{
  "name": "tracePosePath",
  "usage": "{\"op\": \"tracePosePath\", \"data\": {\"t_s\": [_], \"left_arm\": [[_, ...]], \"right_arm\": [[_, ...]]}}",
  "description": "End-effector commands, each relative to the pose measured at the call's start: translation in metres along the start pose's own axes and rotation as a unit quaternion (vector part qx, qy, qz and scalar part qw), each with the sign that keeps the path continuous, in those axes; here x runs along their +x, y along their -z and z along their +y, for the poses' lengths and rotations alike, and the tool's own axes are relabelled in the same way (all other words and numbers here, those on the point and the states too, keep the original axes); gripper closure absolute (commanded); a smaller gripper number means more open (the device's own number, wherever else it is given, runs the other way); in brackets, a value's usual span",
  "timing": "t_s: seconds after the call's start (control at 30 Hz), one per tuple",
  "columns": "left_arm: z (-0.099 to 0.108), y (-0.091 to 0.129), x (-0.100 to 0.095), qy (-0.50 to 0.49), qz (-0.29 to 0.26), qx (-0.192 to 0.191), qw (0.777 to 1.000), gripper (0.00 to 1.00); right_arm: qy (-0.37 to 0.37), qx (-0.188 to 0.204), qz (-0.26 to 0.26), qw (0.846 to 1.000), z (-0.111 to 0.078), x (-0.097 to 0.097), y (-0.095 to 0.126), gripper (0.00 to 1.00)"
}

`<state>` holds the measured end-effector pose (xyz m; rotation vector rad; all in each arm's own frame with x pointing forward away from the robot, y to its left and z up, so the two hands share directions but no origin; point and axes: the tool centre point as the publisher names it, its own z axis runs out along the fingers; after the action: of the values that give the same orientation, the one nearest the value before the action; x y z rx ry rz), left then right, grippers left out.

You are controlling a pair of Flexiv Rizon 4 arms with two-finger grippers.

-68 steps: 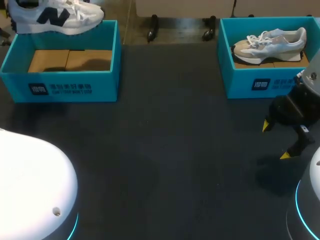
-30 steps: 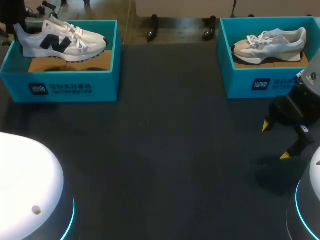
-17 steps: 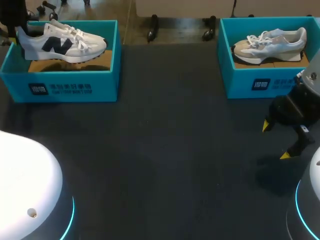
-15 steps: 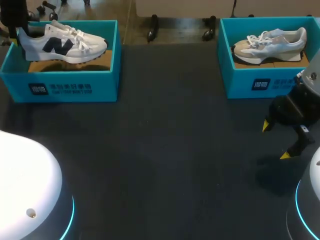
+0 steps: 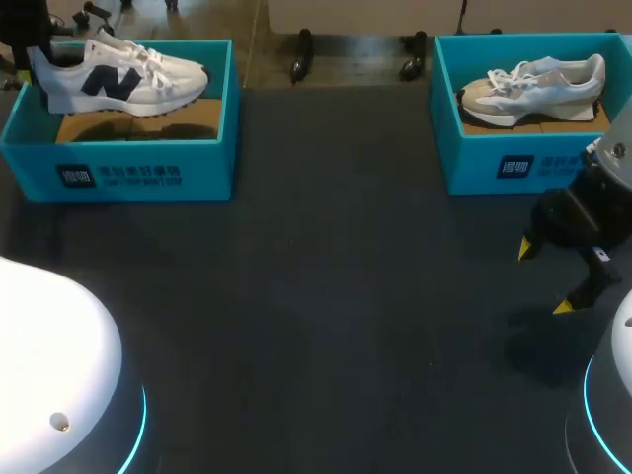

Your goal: Take the shoe out of the shoebox, open the shoe tongue, remove and reinsert the insole, then place the shoe into the shoebox

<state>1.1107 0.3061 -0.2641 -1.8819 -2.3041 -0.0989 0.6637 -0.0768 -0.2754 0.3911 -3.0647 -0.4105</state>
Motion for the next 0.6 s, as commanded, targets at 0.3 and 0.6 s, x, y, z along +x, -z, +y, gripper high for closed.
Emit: {"op": "tracePosePath", "data": {"t_s": [0.3, 0.6], "left_arm": [[0.007, -0.019, 0.001, 0.005, 0.006, 0.003, 1.000, 1.00], [0.003, -0.043, -0.002, 0.011, 0.005, 0.011, 1.000, 1.00]], "right_arm": [[0.000, 0.002, -0.001, 1.000, 0.000, 0.001, -0.001, 0.00], [0.000, 0.002, -0.001, 1.000, 0.000, 0.001, -0.001, 0.00]]}}
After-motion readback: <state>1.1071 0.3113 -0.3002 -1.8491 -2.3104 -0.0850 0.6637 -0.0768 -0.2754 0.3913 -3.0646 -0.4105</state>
